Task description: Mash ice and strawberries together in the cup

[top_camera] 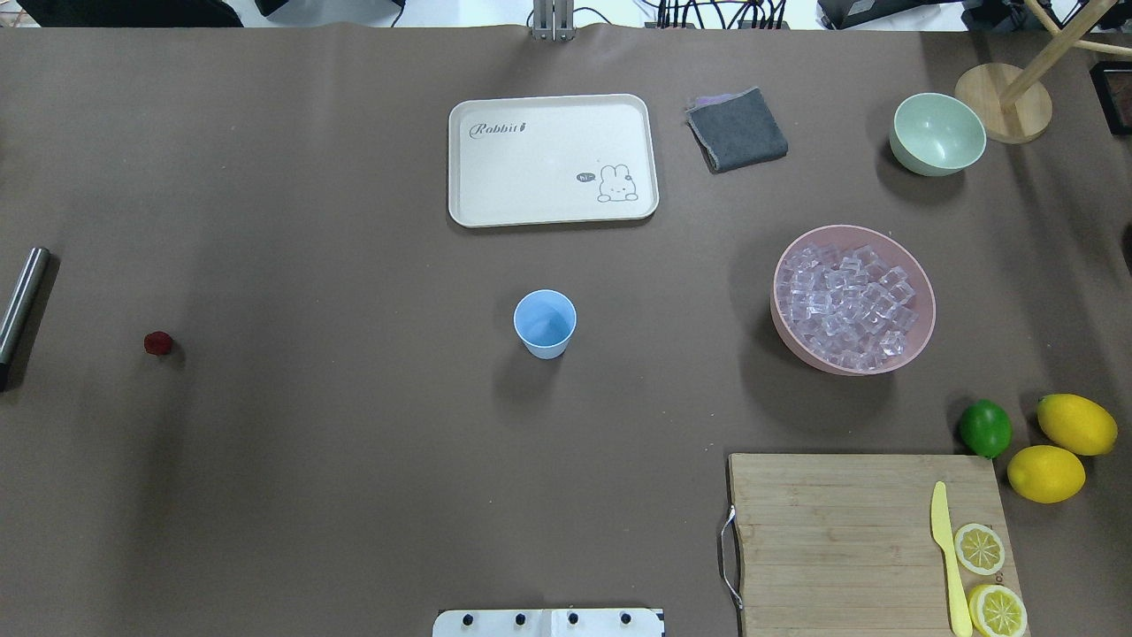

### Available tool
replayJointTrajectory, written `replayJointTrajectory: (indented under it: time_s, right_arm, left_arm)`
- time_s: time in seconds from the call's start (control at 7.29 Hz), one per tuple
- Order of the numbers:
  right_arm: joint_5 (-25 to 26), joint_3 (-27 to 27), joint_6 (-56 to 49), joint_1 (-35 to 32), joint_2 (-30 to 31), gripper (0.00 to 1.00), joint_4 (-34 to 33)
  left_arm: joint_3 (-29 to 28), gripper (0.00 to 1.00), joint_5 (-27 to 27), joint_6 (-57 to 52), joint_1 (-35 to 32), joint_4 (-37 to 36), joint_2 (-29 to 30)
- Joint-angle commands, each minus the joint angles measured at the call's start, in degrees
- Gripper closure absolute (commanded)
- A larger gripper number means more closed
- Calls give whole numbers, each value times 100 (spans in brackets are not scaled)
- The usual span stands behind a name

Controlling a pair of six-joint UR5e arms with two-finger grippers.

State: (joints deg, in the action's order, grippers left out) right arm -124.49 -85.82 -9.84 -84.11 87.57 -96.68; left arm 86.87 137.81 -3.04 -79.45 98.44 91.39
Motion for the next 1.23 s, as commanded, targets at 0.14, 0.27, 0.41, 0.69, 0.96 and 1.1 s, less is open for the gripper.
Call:
replayJointTrajectory:
  time_s: [0.14, 0.27, 0.41, 0.69, 0.96, 1.1]
  right_arm:
    - [-5, -14, -1, -9, 32, 0, 18]
    - [-5, -5, -1, -9, 32, 0, 18]
    - [-5, 3, -1, -9, 32, 0, 18]
    - [-22, -5, 8, -9, 24, 0, 18]
    - [-84, -49, 8, 0, 32, 0, 18]
    - [-93, -75, 8, 0, 32, 0, 27]
  left_arm:
    - [-12, 2, -17, 5, 0, -35, 19]
    - [-3, 2, -9, -3, 0, -44, -7]
    - [-12, 2, 0, -21, 0, -35, -16]
    - [-3, 2, -9, -21, 0, -35, -7]
    - [-3, 2, -26, -21, 0, -44, 2]
    - [5, 2, -18, -21, 0, -44, -7]
